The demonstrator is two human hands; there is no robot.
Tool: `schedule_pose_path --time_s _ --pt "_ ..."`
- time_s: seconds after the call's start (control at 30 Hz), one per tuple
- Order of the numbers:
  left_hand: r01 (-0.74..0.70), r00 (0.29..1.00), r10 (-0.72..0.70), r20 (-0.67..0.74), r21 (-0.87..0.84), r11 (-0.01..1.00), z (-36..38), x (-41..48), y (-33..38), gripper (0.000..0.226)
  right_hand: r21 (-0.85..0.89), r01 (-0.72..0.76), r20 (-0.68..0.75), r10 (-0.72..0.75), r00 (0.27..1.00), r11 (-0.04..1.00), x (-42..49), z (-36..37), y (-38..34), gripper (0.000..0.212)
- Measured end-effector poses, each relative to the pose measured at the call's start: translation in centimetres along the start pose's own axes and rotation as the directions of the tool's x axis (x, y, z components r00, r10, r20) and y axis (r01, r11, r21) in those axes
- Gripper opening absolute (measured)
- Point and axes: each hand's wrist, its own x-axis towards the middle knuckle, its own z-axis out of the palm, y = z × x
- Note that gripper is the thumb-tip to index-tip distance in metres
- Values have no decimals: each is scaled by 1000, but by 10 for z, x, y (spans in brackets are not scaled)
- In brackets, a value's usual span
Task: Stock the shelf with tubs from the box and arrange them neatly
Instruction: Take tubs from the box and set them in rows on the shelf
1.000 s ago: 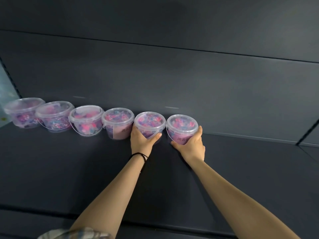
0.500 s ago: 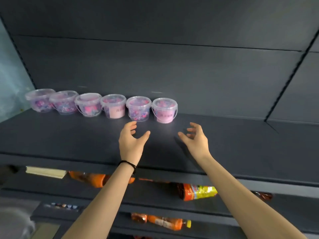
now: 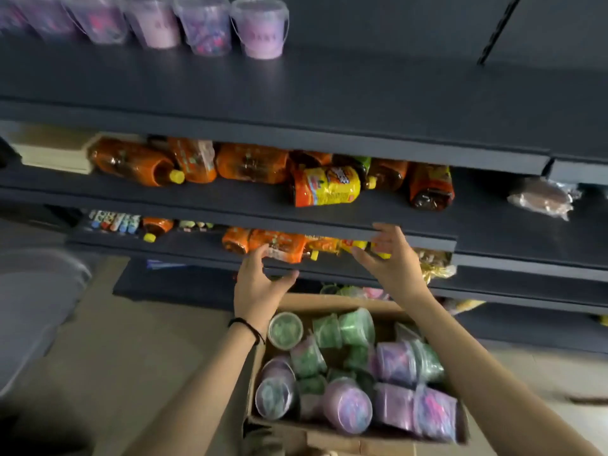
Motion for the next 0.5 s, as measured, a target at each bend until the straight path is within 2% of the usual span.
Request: schedule_pose_path --time_s 0.07,0.13,0.2,0.3,0.4,0.5 --pt "78 993 -86 81 95 992 21 -16 -30 81 -27 -108 40 109 993 994 -13 11 43 62" --pt "150 975 -173 137 165 975 41 -31 -61 76 -51 -202 83 206 975 978 -26 27 89 60" --pt "226 951 -254 176 161 961 57 -44 -91 74 -90 -284 154 295 943 955 -40 47 132 57" --pt "293 913 -344 218 234 927 87 -57 -147 87 -198 -394 256 435 863 898 -63 77 191 65" --pt "338 867 -431 250 341 877 116 -71 -190 85 -281 -435 325 511 795 855 -92 106 245 70" --pt "336 851 -482 206 491 804 136 -85 -220 96 -368 -509 357 624 695 778 -121 126 284 79"
